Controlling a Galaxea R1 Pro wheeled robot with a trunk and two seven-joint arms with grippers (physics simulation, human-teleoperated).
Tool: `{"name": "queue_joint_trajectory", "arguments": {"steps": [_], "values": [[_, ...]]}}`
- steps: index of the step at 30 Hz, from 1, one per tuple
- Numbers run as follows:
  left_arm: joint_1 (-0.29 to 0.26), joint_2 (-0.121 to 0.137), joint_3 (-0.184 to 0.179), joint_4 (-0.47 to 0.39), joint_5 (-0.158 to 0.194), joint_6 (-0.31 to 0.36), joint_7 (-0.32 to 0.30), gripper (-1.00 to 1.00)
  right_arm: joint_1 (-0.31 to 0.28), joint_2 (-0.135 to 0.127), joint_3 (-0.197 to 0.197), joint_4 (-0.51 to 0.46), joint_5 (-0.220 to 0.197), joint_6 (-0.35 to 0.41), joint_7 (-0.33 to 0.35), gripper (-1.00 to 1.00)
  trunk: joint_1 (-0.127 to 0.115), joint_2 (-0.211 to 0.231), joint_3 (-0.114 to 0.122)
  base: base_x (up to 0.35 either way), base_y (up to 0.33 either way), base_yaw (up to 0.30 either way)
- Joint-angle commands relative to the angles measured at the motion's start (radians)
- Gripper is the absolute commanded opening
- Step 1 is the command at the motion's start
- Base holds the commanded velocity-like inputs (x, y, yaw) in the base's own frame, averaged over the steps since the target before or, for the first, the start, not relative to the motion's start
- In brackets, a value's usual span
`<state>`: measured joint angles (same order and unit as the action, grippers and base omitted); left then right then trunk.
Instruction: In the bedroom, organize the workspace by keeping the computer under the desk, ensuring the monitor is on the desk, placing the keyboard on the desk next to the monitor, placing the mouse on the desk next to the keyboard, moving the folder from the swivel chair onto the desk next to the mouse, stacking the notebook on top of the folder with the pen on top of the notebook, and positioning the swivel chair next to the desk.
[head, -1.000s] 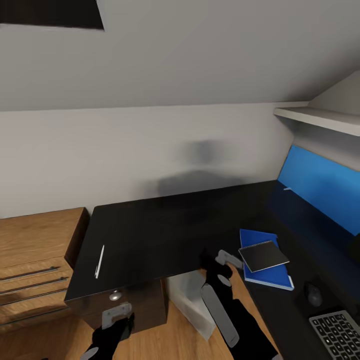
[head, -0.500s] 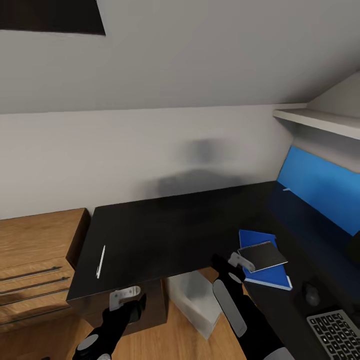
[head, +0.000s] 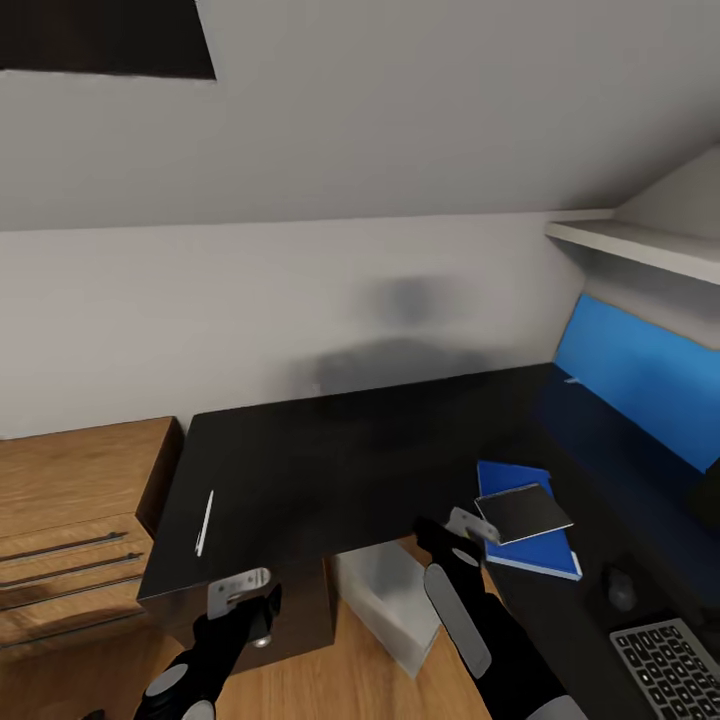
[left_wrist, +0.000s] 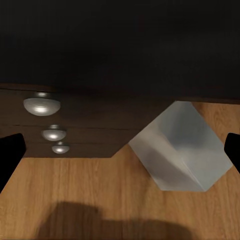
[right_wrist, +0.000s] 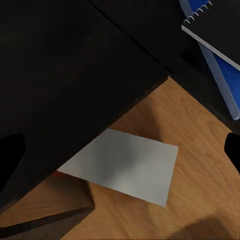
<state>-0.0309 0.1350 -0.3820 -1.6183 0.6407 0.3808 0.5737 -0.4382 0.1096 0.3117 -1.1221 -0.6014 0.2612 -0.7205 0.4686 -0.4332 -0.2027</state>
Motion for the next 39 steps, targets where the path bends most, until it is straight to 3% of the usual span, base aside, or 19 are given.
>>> {"name": "queue_joint_trajectory", "arguments": {"steps": [1,3,6,12,13,24,32,39], "values": [[-0.001,0.001,-0.002,-0.002,0.008,0.002,0.012,1.0,-0.001,0.0,0.003,-0.002,-0.002,0.001,-0.003,1.0,0.0,-0.002,-0.002,0.0,0.0,0.189],[-0.001,0.001,-0.001,-0.002,0.008,0.005,0.016,1.0,-0.001,0.001,0.068,0.005,0.061,-0.005,0.002,1.0,0.0,-0.002,-0.002,0.0,0.0,0.251],[-0.001,0.001,0.0,-0.001,0.009,0.006,0.017,1.0,-0.001,0.001,0.118,0.007,0.111,-0.006,0.001,1.0,0.0,-0.002,-0.003,0.0,0.0,0.267],[-0.001,0.002,0.0,0.001,0.01,0.007,0.017,1.0,0.0,-0.001,0.162,0.008,0.153,-0.007,0.003,1.0,0.0,-0.002,-0.006,0.0,0.0,0.183],[-0.001,0.002,0.0,0.001,0.01,0.007,0.017,1.0,0.001,-0.003,0.212,0.008,0.162,-0.005,0.007,1.0,0.0,-0.002,-0.006,0.0,0.0,0.016],[-0.001,0.002,0.0,0.004,0.012,0.007,0.018,1.0,0.001,-0.002,0.239,-0.02,0.164,-0.01,0.005,1.0,0.0,-0.002,-0.006,0.0,0.0,0.004],[-0.001,0.001,-0.001,0.008,0.012,0.005,0.02,1.0,0.001,0.001,0.241,-0.017,0.166,-0.011,0.001,1.0,0.0,-0.002,-0.006,0.0,0.0,0.26],[0.008,0.001,-0.002,0.012,0.011,-0.005,0.093,1.0,0.001,0.002,0.241,-0.016,0.166,-0.011,0.002,1.0,0.0,-0.002,-0.007,0.0,0.004,0.276]]}}
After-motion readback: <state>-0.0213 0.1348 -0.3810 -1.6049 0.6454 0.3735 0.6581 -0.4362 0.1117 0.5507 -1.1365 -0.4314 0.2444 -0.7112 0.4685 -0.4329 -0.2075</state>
